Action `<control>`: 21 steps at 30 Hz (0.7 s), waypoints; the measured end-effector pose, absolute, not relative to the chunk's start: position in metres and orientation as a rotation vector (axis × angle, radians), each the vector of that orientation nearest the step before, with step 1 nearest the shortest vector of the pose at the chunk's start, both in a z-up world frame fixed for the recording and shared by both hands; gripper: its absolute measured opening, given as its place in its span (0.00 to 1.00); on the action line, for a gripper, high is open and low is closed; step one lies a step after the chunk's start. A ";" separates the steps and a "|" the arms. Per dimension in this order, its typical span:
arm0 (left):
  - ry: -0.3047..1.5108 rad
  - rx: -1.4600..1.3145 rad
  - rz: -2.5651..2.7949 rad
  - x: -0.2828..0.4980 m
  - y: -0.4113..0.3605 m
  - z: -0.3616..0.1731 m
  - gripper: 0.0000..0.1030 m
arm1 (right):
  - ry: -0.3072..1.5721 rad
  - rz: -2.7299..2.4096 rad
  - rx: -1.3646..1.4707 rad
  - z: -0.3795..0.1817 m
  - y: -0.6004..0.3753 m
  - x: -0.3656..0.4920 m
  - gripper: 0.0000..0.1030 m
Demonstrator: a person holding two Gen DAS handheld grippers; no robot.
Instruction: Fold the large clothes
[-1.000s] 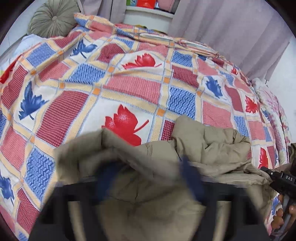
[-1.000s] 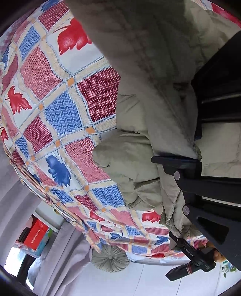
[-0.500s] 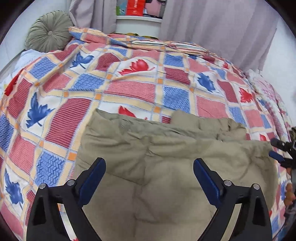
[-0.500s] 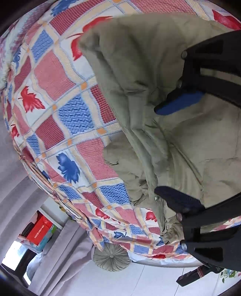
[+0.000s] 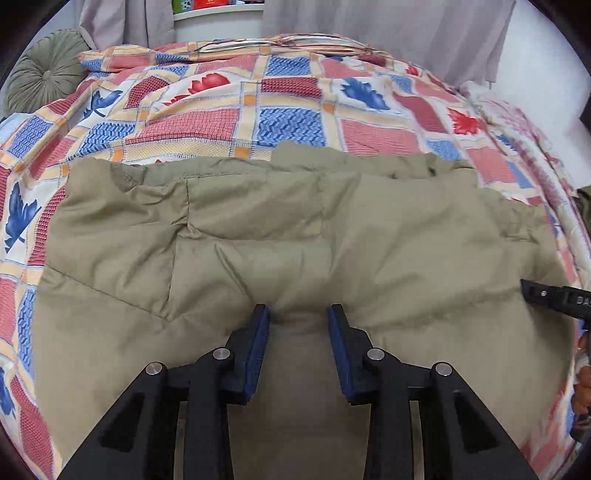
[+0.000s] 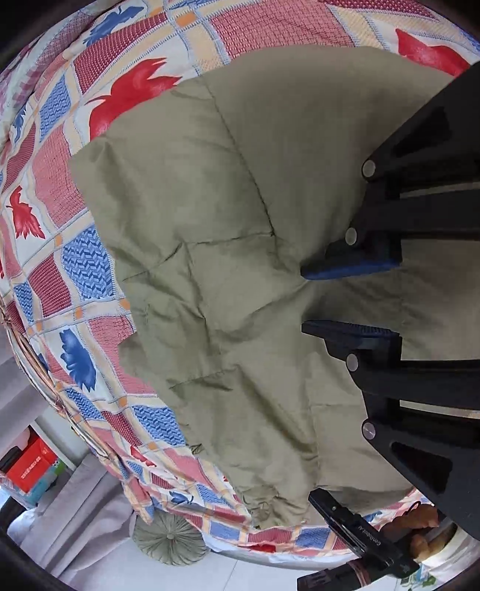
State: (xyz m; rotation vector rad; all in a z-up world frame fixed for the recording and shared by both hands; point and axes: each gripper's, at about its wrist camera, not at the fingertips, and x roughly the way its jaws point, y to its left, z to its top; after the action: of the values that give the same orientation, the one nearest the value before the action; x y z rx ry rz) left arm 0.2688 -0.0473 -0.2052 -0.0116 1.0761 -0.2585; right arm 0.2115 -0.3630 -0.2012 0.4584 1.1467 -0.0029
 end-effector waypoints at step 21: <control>1.084 0.004 -0.017 0.364 0.028 -0.246 0.36 | 1.145 -0.191 0.408 -0.221 -0.440 0.280 0.21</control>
State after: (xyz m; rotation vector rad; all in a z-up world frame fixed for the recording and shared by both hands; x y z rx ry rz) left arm 0.3640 0.0284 -0.2459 0.0040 1.0841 -0.0165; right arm 0.2803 -0.4402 -0.2212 0.4078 1.1452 -0.1911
